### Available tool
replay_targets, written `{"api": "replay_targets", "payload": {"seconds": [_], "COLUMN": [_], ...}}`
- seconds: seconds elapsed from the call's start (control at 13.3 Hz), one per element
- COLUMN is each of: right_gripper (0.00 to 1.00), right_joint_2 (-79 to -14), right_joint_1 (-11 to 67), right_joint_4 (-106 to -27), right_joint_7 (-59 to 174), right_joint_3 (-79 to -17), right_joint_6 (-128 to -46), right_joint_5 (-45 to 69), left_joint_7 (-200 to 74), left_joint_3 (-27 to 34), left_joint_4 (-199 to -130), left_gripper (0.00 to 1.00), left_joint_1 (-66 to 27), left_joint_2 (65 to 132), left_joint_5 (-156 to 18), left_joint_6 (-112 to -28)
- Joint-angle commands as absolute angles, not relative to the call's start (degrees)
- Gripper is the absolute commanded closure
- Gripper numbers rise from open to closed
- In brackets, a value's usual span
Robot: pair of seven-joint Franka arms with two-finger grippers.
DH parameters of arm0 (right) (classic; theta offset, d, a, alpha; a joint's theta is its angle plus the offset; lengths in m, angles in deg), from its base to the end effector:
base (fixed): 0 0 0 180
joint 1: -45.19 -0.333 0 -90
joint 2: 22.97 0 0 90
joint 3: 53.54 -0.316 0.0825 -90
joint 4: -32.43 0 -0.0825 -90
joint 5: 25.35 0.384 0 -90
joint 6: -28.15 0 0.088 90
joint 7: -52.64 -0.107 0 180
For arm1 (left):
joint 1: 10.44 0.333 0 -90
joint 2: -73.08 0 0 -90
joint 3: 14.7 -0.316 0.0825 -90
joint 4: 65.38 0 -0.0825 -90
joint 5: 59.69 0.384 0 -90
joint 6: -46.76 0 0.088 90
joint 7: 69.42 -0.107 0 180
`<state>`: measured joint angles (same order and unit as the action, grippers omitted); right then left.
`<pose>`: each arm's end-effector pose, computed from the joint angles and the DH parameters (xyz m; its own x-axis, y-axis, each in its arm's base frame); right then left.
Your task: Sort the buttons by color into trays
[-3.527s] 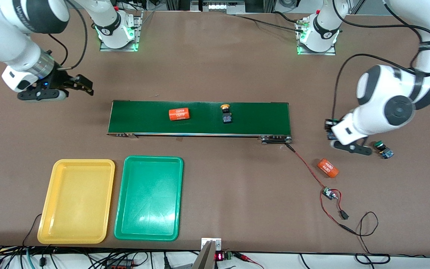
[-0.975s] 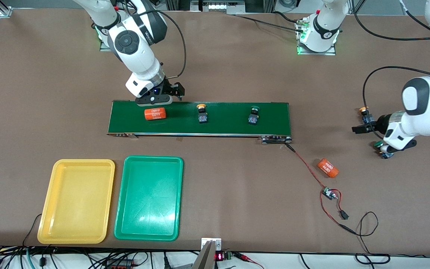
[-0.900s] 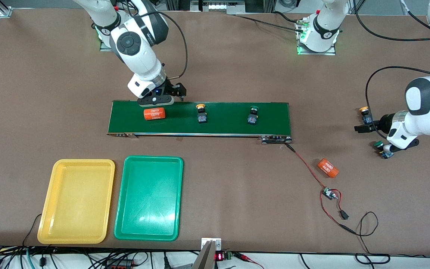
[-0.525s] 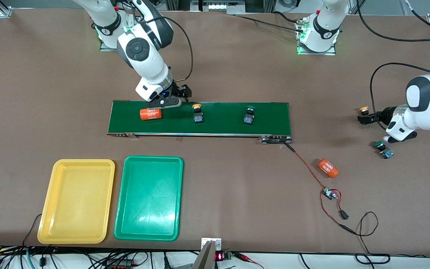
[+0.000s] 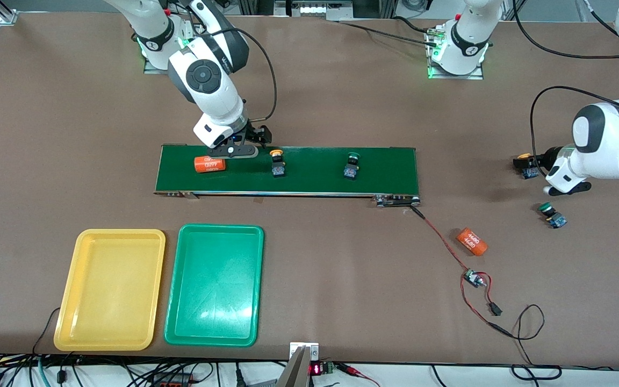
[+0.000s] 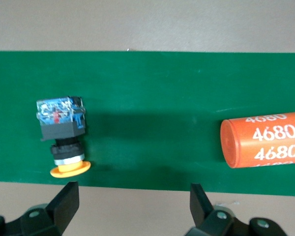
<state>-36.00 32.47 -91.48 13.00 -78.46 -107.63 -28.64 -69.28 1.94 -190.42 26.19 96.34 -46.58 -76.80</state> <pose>0.4459 0.3399 0.3009 0.9995 -0.0030 -0.0325 -0.0044 -0.9990 -0.0445 0.4790 0.1780 0.1817 0.9026 0.1703 -0.3955 0.1802 -0.9835 -0.0122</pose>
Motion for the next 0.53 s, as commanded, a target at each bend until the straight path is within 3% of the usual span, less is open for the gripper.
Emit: {"api": "replay_targets", "payload": {"seconds": [0.0, 0.15, 0.23, 0.3, 0.45], "right_gripper": [0.00, 0.00, 0.00, 0.00, 0.00], "right_joint_2": [-37.90, -39.31, -40.27, -41.24, -42.73], "right_joint_1": [32.19, 32.19, 32.10, 31.84, 31.04], "right_joint_4": [-88.16, -86.40, -85.61, -84.99, -84.55], "right_joint_7": [10.46, 10.46, 10.46, 10.19, 10.02], "right_joint_3": [-78.32, -78.32, -78.32, -78.32, -78.15], "right_joint_6": [-105.79, -105.79, -105.79, -105.79, -106.14], "right_joint_5": [-30.45, -30.54, -31.32, -31.94, -32.12], "left_joint_7": [-70.39, -70.39, -70.39, -70.39, -70.30], "left_joint_3": [2.26, 1.65, 1.38, 1.21, 1.21], "left_joint_4": [-192.12, -192.12, -192.12, -192.12, -192.47], "left_gripper": [0.00, 0.00, 0.05, 0.21, 0.76], "left_joint_1": [27.18, 27.18, 27.18, 27.18, 27.53], "left_joint_2": [96.89, 97.86, 97.95, 97.95, 97.60], "left_joint_5": [-43.70, -42.03, -42.02, -42.02, -42.02], "left_joint_6": [-81.02, -82.52, -82.53, -82.44, -82.00]}}
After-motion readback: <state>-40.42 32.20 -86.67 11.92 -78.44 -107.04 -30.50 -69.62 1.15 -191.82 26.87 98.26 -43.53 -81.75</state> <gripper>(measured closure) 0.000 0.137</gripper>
